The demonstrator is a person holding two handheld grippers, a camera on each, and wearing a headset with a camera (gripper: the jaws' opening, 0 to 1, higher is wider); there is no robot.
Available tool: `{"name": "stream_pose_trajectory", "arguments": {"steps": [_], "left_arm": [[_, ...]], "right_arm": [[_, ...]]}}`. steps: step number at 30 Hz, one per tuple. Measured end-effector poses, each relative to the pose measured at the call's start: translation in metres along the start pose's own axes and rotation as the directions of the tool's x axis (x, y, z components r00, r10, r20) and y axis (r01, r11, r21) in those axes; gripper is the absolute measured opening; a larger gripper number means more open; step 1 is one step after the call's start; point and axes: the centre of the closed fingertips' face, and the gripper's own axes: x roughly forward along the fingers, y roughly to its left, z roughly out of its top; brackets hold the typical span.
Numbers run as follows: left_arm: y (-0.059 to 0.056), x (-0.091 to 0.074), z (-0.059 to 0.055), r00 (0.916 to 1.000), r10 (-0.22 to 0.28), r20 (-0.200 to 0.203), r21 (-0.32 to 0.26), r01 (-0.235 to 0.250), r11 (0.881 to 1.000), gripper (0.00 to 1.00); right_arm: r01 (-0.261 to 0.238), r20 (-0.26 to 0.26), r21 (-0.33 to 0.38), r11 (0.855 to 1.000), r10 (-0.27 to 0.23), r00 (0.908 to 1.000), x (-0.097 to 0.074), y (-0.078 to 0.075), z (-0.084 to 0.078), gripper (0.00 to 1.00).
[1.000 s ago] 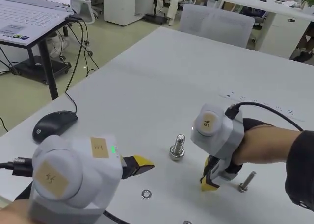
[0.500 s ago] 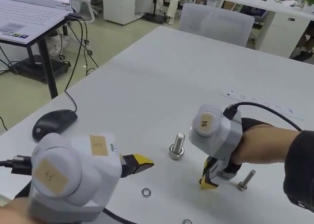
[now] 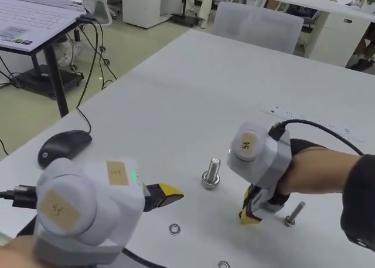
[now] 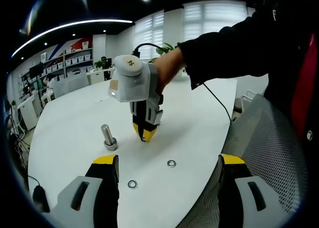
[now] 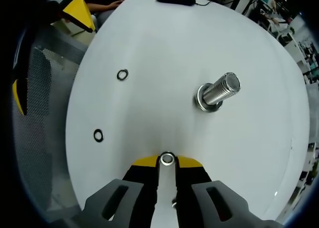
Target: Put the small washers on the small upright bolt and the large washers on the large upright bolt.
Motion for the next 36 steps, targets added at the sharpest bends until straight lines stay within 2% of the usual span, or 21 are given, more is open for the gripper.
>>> {"name": "stream_pose_trajectory", "arguments": {"steps": [11,21,27,36], "left_arm": [[-0.001,0.001,0.0,1.0,-0.007,-0.002,0.003,0.007,1.0,0.81],[-0.001,0.001,0.001,1.0,-0.009,0.002,0.004,0.009,1.0,0.81],[-0.001,0.001,0.001,0.9999,-0.011,0.002,0.005,0.011,1.0,0.81],[-0.002,0.002,0.0,0.9999,-0.016,-0.004,0.007,0.016,1.0,0.81]], "right_arm": [[0.022,0.021,0.016,1.0,-0.022,0.9995,-0.023,-0.003,-0.006,0.13],[0.061,0.043,0.042,0.997,-0.063,0.9971,-0.059,-0.012,-0.016,0.13],[0.094,0.039,0.063,0.994,-0.096,0.9946,-0.075,-0.02,-0.03,0.13],[0.115,0.016,0.09,0.989,-0.117,0.993,-0.086,-0.021,-0.052,0.13]]}}
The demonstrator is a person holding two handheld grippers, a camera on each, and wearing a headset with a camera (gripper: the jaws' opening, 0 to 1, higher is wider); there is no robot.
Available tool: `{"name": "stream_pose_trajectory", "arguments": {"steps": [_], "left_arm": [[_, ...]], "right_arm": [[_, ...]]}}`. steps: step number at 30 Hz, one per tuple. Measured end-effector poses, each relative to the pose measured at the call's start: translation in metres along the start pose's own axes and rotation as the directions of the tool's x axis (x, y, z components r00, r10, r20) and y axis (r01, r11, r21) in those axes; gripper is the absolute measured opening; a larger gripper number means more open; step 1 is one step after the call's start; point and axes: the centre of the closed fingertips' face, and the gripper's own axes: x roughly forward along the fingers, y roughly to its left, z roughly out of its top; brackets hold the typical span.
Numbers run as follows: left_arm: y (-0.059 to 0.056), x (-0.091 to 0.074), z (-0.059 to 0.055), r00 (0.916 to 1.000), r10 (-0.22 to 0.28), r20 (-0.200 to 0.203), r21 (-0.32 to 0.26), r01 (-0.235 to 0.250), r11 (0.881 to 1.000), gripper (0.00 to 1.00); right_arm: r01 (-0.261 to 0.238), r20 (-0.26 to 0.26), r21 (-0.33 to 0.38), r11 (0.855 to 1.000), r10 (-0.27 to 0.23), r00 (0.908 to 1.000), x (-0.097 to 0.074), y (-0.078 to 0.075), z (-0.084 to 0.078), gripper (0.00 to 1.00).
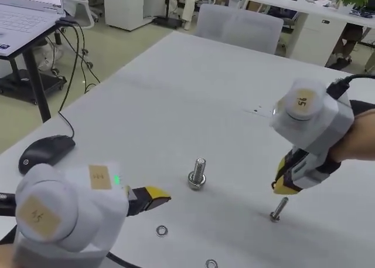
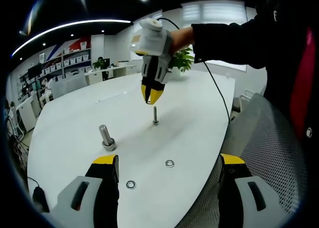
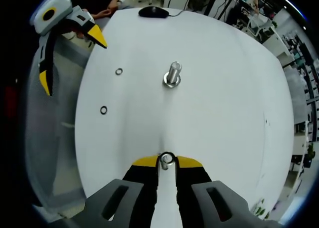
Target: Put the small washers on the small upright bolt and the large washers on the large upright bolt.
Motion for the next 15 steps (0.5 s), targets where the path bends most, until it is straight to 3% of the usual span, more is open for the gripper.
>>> {"name": "stream_pose_trajectory", "arguments": {"steps": [15], "left_arm": [[-0.001,0.0,-0.002,1.0,-0.004,-0.007,-0.002,0.004,1.0,0.81]], "right_arm": [[-0.001,-0.019,0.024,1.0,0.001,0.9998,-0.003,0.002,-0.016,0.13]]}}
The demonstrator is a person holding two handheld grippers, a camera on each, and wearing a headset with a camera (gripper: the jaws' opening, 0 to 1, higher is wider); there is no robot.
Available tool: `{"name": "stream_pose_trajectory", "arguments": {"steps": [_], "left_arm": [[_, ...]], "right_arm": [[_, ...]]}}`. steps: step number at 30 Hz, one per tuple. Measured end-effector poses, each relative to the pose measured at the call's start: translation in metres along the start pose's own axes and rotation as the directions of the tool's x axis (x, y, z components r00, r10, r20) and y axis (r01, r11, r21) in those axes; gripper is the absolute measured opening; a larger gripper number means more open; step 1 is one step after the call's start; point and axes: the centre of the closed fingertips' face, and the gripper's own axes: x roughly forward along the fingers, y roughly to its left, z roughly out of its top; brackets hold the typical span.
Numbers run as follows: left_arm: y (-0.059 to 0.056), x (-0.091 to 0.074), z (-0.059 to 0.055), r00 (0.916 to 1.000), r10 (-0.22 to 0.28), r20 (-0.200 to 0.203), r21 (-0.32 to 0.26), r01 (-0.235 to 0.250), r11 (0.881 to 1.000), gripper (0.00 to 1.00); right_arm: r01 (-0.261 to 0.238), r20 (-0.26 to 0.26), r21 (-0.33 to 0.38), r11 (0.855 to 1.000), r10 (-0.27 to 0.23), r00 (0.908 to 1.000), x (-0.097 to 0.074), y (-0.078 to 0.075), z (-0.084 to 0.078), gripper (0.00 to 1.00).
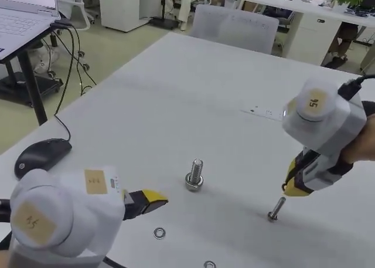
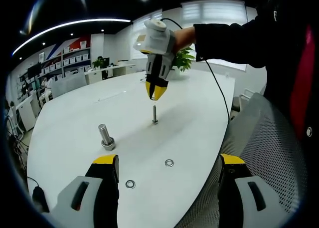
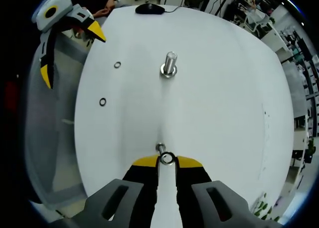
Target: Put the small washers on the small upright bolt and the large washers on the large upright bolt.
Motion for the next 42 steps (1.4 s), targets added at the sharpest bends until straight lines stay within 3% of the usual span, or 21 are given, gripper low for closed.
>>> {"name": "stream_pose_trajectory", "arguments": {"steps": [21,42], "left_arm": [[0.003,0.002,0.0,1.0,0.005,0.003,-0.007,-0.005,1.0,0.81],[0.002,0.003,-0.002,1.0,0.009,-0.005,-0.013,-0.009,1.0,0.81]], "right_arm": [[-0.033,-0.023,0.006,0.999,0.033,0.9992,0.02,-0.003,-0.009,0.13],[-0.068,-0.035,0.011,0.998,0.068,0.9971,0.042,0.005,-0.011,0.13]]}}
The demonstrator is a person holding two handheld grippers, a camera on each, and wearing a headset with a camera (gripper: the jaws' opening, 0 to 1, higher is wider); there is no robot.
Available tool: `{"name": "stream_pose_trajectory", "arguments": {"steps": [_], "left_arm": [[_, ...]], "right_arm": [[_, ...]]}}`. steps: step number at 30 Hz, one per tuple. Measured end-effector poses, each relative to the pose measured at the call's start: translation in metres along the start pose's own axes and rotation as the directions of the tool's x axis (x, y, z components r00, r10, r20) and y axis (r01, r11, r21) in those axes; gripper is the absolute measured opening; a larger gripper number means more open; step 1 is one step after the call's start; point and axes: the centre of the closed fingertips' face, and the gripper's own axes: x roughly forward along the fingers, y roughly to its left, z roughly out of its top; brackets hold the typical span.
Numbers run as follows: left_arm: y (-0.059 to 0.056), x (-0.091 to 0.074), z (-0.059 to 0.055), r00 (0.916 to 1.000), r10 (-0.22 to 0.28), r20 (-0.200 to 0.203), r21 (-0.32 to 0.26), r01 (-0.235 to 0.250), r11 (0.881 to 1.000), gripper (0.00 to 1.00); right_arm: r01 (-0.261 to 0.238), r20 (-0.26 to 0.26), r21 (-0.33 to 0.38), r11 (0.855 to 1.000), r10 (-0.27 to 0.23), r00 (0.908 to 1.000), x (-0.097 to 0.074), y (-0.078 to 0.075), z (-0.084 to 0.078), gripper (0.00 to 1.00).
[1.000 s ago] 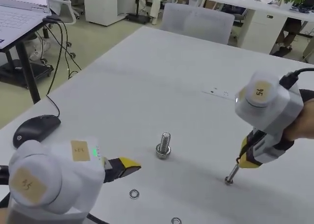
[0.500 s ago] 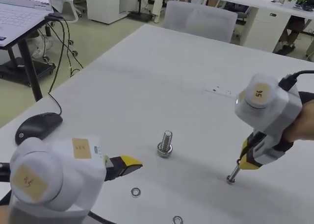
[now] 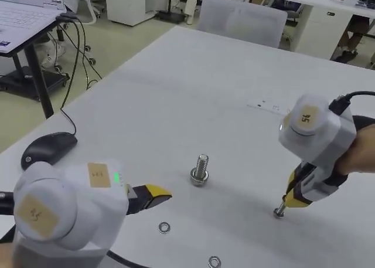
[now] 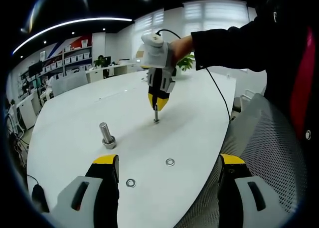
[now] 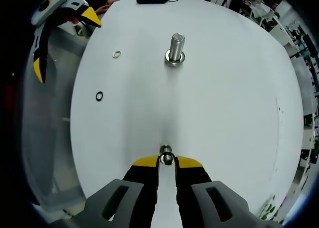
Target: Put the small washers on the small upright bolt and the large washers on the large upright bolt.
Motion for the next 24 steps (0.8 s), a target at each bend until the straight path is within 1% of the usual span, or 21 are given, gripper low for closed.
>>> {"name": "stream_pose_trajectory", "arguments": {"steps": [13,24], "left_arm": [[-0.002,-0.001,-0.003,1.0,-0.001,-0.009,-0.004,0.001,1.0,0.81],[-0.002,-0.003,-0.005,0.9999,-0.001,-0.012,-0.007,0.001,1.0,0.81]], "right_arm": [[-0.012,-0.019,0.004,1.0,0.012,0.9997,0.025,0.002,-0.006,0.13],[-0.013,-0.03,-0.002,1.0,0.013,0.9995,0.031,0.001,-0.007,0.13]]}}
